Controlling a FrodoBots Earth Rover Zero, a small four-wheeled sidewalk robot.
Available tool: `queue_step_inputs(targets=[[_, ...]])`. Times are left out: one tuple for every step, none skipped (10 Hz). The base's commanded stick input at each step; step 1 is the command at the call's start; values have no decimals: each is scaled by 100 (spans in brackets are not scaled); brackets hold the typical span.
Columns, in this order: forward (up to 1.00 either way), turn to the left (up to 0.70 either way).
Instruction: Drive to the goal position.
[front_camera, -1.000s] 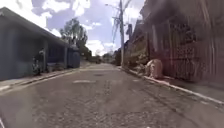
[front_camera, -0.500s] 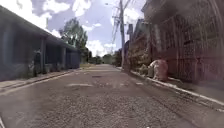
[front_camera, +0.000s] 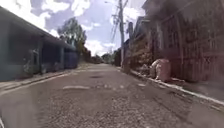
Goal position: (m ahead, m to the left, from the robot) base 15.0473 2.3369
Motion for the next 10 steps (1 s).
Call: queue_step_inputs(targets=[[70,27],[70,18],[70,5],[70,0],[70,0],[70,0],[70,0],[70,0],[70,0],[70,0]])
